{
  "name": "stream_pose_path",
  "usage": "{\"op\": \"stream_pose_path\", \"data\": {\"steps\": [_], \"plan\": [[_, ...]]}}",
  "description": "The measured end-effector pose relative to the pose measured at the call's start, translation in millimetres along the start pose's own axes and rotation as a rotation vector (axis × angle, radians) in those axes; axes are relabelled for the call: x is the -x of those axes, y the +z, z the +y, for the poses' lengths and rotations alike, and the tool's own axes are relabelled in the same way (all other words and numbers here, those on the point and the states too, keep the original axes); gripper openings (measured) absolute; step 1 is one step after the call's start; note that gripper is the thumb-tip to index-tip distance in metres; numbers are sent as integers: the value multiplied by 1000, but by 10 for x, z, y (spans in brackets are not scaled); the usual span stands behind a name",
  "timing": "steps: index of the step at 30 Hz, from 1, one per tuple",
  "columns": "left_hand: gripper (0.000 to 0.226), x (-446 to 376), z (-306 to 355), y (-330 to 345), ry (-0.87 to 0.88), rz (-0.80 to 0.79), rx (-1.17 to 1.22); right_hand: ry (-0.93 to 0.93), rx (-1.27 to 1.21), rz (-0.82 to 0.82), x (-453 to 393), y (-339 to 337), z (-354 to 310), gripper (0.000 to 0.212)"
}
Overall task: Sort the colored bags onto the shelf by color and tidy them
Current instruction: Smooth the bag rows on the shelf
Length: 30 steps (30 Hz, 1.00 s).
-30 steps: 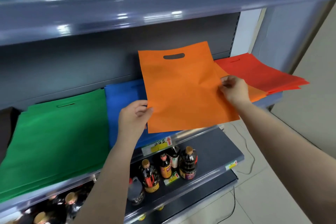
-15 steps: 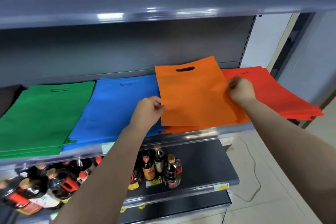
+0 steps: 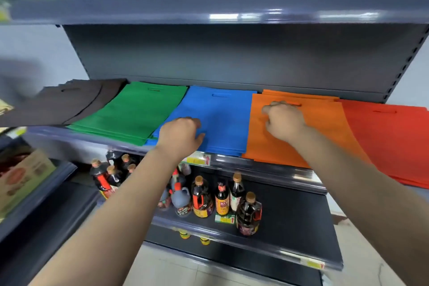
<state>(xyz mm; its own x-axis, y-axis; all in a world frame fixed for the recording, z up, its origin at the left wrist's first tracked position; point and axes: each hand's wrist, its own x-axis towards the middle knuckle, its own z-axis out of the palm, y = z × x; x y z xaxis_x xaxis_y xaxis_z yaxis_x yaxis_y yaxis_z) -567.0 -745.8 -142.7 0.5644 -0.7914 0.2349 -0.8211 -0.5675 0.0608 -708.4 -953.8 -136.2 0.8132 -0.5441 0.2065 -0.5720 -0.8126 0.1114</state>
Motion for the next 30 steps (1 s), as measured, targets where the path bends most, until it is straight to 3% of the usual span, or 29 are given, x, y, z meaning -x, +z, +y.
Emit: {"op": "stream_pose_path", "data": {"steps": [8,18,30], "plan": [[37,626,-1041,-428,-154,54,-75,-122,-76,-41,-372,-127,-1077,37],[28,1670,-2891,-970,-467,9,-401,-550,-43,86,-562,-608,-3717,31],[32,2826,-4828,-1446,-832,9,-394,-900,-98,178,-471,-1095,-6360,30]]}}
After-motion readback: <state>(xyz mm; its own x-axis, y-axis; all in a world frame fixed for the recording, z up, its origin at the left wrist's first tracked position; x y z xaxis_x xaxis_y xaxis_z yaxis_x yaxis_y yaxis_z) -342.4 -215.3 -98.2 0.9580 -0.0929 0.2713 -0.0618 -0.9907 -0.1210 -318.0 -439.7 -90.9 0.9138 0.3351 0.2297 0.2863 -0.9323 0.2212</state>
